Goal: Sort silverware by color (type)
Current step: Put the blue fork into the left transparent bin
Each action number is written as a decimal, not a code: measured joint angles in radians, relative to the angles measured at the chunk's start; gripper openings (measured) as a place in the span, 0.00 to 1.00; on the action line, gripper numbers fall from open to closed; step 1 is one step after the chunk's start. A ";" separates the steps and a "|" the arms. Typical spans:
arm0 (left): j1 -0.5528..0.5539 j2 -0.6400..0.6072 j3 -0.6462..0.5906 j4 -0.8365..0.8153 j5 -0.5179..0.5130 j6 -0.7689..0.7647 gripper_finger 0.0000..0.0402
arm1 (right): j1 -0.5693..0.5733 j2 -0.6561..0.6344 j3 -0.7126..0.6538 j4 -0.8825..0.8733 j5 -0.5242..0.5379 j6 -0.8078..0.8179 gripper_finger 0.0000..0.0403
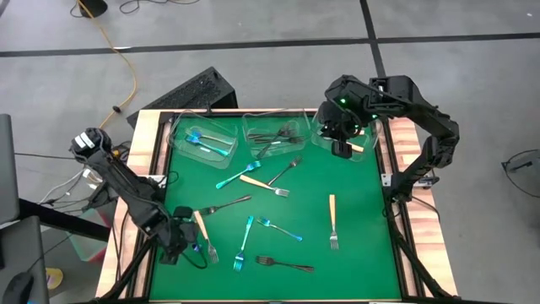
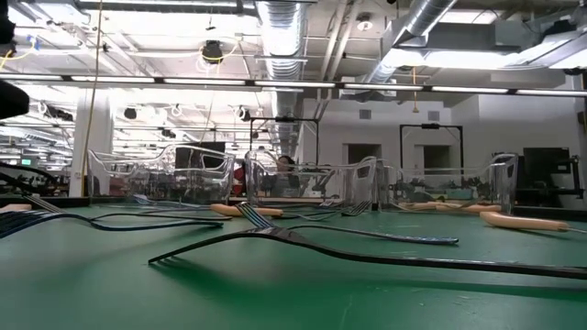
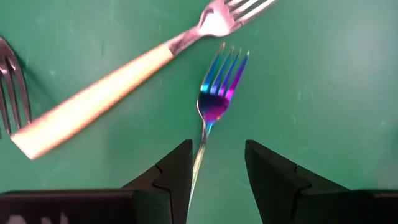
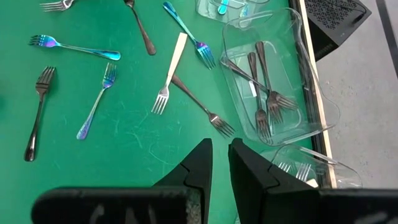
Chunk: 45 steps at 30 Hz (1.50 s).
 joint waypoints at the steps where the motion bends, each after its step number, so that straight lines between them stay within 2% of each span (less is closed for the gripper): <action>1: -0.005 0.000 -0.006 0.006 0.003 -0.008 0.32 | 0.000 0.000 0.000 0.000 0.000 0.000 0.19; 8: -0.018 0.017 -0.032 0.011 -0.016 -0.014 0.32 | 0.000 0.000 0.000 0.010 -0.001 0.017 0.19; 13: -0.024 0.071 -0.061 0.062 0.062 0.022 0.32 | 0.000 0.000 0.000 0.007 -0.002 0.027 0.19; 18: -0.024 0.121 -0.062 0.049 0.046 0.060 0.32 | 0.000 0.000 0.000 0.007 -0.001 0.027 0.19; 22: -0.024 0.173 -0.057 0.050 0.072 0.102 0.31 | 0.000 0.000 0.000 0.007 -0.002 0.027 0.19; 25: -0.023 0.204 -0.053 0.042 0.071 0.111 0.24 | 0.000 0.000 0.000 0.007 -0.001 0.027 0.19; 30: -0.017 0.208 -0.053 0.038 0.049 0.123 0.04 | 0.000 0.000 0.000 0.009 -0.001 0.027 0.19; 33: -0.017 0.192 -0.054 0.031 0.025 0.103 0.02 | 0.000 0.000 0.000 0.012 -0.001 0.028 0.19; 36: -0.018 0.157 -0.042 0.018 -0.014 0.075 0.01 | 0.009 0.000 0.000 0.029 -0.001 0.027 0.19; 40: -0.016 0.059 -0.011 0.025 -0.147 0.012 0.00 | 0.043 -0.008 0.000 0.071 -0.002 0.003 0.19; 42: -0.017 0.000 -0.003 0.015 -0.230 -0.020 0.00 | 0.069 -0.012 0.000 0.097 -0.002 -0.008 0.19; 45: -0.017 -0.111 0.021 0.013 -0.408 -0.027 0.00 | 0.105 -0.022 0.000 0.141 -0.005 -0.026 0.19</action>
